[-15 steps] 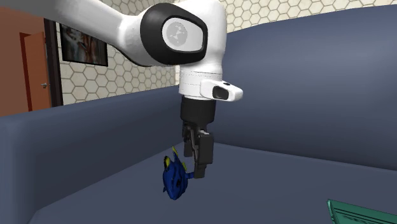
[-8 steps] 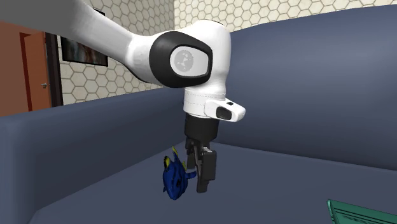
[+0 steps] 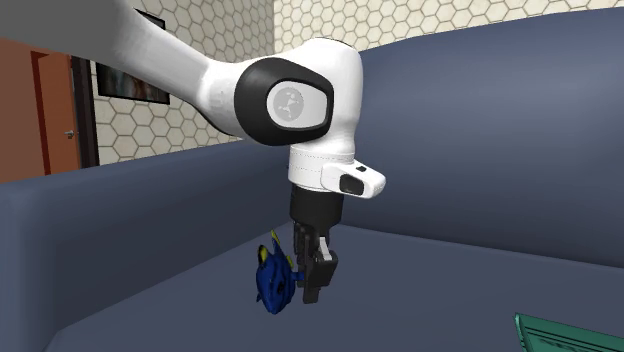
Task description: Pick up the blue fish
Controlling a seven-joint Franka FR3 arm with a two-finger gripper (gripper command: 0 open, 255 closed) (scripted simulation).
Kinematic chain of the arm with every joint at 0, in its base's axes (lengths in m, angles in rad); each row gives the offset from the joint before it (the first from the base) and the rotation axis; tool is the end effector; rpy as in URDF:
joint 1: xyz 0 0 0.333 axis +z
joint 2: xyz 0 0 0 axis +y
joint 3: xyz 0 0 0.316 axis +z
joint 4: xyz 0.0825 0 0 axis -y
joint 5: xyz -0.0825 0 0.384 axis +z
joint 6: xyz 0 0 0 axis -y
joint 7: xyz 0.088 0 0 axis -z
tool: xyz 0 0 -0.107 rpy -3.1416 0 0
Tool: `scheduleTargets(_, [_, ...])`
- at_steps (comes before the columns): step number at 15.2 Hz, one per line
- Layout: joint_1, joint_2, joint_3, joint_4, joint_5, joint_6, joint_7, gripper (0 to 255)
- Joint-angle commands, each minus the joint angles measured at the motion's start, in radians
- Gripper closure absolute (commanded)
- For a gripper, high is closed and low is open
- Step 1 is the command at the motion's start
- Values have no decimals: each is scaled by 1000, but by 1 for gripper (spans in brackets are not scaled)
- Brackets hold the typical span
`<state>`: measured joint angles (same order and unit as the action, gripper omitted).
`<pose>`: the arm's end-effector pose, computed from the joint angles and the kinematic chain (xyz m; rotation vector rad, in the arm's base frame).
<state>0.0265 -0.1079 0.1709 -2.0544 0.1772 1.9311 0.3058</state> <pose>0.5095 0.1166 0.4835 -2.9910 0.2601 0.0787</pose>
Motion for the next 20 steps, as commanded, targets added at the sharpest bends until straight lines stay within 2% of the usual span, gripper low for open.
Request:
scheduleTargets(1, [0,0,0,-1,0,0,0,255])
scheduleTargets(4, [0,1,0,-1,0,1,0,255])
scheduleTargets(20, [-4,-16,-6,184,-7,-200,26,255])
